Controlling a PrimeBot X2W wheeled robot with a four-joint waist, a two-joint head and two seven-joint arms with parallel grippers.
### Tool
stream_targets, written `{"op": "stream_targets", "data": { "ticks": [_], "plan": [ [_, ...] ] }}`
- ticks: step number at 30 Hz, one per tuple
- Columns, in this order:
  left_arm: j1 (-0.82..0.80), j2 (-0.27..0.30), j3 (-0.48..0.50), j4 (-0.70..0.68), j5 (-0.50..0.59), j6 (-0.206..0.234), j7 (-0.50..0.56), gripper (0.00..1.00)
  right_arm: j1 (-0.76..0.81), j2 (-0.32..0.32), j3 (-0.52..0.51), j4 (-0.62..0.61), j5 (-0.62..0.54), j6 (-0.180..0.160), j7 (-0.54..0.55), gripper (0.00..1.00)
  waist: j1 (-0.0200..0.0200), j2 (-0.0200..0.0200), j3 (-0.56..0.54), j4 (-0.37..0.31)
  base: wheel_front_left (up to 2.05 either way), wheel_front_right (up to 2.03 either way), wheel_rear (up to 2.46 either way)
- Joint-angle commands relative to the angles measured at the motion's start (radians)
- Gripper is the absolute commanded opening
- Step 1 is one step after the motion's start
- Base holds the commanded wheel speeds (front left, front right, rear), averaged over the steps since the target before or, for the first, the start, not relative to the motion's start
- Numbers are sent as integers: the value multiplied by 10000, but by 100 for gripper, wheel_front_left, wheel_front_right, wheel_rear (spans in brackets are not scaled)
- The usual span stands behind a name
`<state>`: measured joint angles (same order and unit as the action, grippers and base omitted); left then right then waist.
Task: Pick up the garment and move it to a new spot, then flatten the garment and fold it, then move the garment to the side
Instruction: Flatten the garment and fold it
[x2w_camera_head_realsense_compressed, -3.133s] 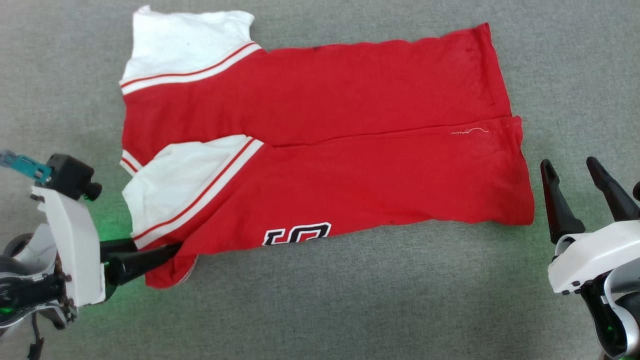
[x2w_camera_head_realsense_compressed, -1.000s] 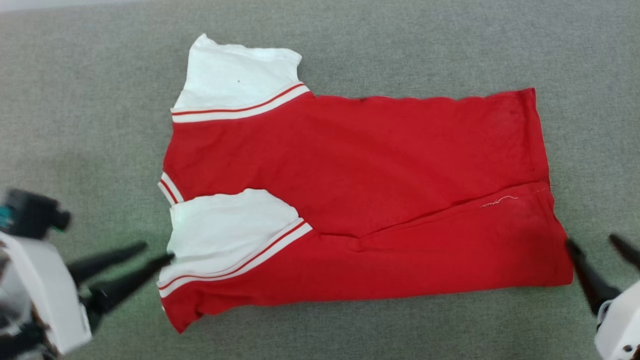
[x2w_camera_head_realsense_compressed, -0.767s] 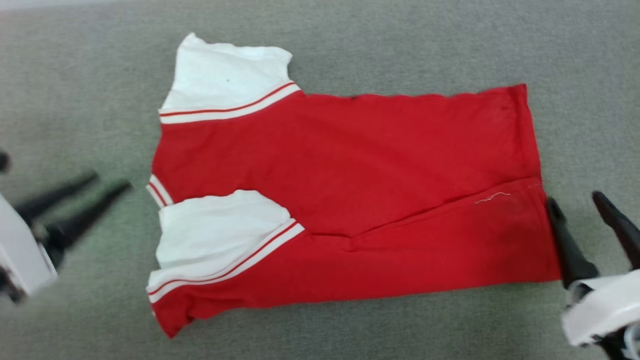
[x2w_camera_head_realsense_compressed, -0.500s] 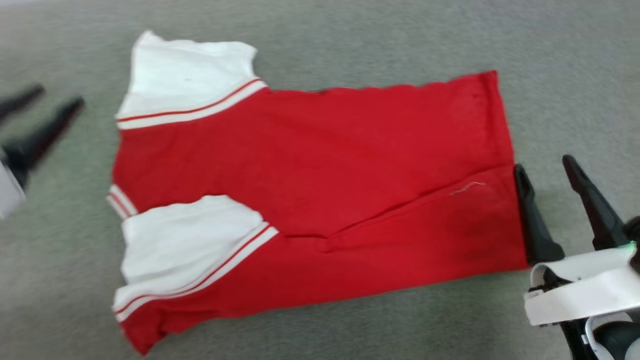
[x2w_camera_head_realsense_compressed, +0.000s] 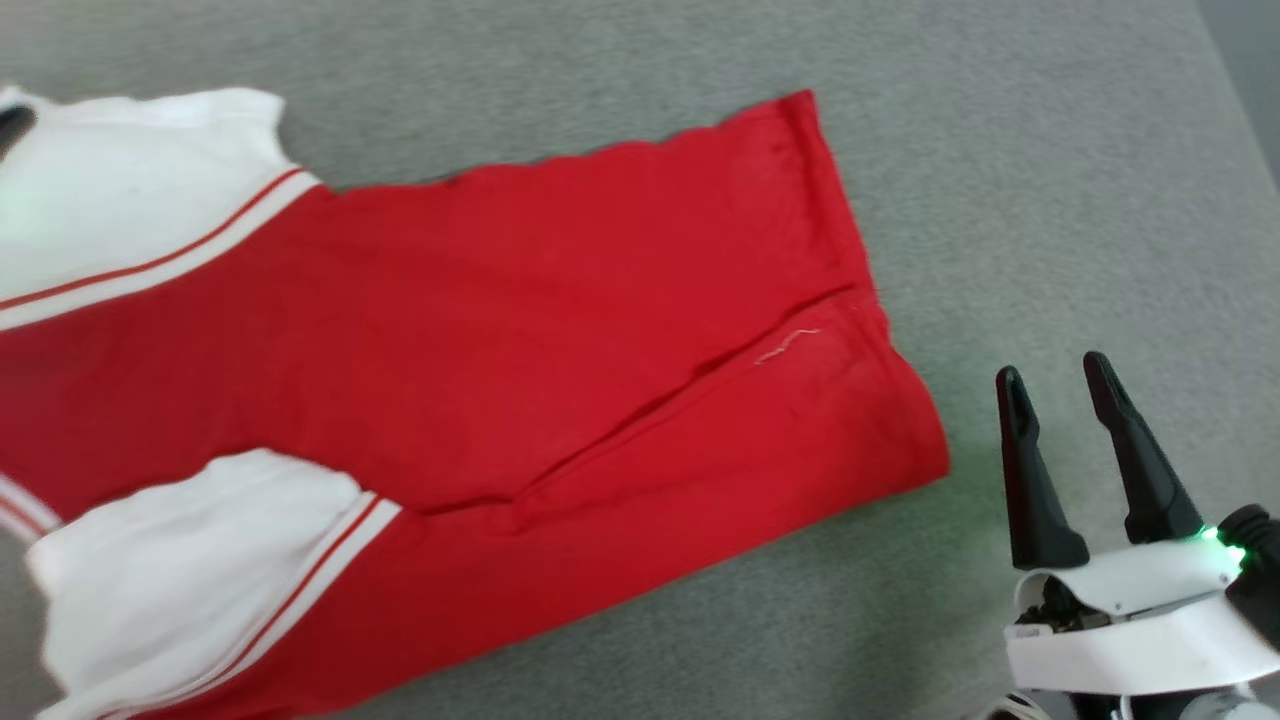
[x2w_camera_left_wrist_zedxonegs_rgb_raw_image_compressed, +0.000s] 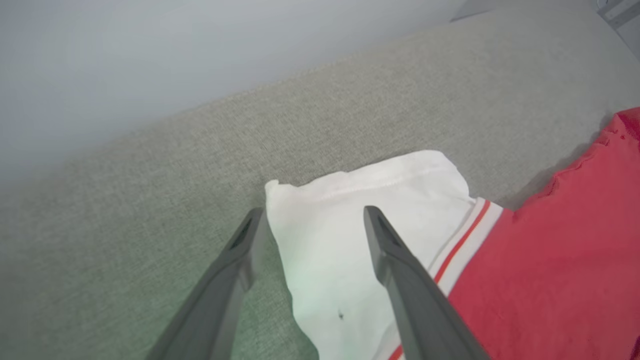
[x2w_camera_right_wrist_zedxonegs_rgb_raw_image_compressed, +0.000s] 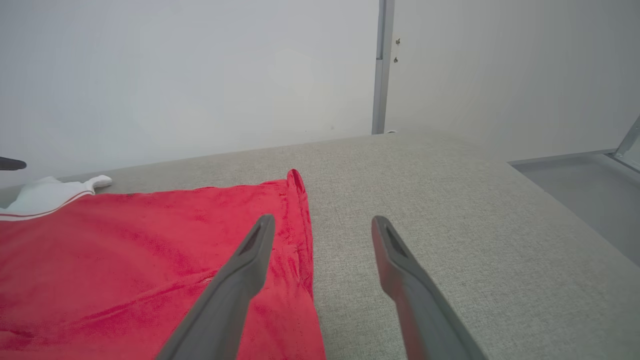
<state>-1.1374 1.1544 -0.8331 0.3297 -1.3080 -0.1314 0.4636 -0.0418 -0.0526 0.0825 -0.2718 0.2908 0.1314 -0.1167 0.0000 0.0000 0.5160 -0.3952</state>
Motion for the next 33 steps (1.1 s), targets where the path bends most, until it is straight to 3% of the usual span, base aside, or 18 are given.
{"op": "stream_targets", "data": {
  "ticks": [1,5,10,11,13,14,22,33],
  "plan": [
    [-168,117,-84,98,-97,17,284,100,128,37,86,43,26,-16,-96,100,0,0,279,-464,0,0,0],
    [-393,363,-469,458,-447,17,1547,100,281,38,215,79,54,-16,-202,100,0,0,383,-688,0,0,0],
    [-588,462,-712,594,-750,17,2274,100,381,37,432,11,-24,-16,-48,100,0,0,495,-795,0,0,0],
    [-600,443,-723,521,-889,17,2353,91,361,37,449,-14,-41,-16,0,100,0,0,516,-796,0,0,0],
    [-661,422,-725,437,-1082,17,2409,7,189,37,527,-54,-99,-16,150,100,0,0,540,-760,0,0,0],
    [-715,433,-731,386,-1104,17,2389,0,13,37,583,-78,-130,-16,282,100,0,0,551,-732,0,0,0],
    [-1176,313,-783,-266,-1090,17,2103,0,-2458,34,678,571,-1,-18,2804,100,0,0,839,-207,0,0,0],
    [-1860,36,-1050,-1352,-1286,17,1655,0,-7488,29,83,3804,119,-16,8171,100,0,0,1593,941,0,0,0]
  ]
}}
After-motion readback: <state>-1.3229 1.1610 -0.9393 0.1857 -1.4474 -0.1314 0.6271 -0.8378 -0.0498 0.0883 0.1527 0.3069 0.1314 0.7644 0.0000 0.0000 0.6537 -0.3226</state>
